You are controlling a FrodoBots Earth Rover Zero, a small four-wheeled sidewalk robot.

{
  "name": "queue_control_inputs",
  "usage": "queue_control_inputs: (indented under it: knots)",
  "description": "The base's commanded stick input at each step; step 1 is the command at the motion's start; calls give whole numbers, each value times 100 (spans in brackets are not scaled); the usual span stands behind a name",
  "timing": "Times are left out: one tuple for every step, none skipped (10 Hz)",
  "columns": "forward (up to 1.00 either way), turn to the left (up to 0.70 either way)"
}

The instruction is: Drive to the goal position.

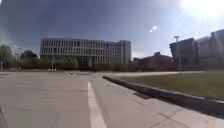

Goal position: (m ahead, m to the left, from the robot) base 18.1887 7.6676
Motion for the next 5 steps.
queue_control_inputs:
  knots:
    - [70, 0]
    - [70, 0]
    - [70, 0]
    - [70, 0]
    - [70, 0]
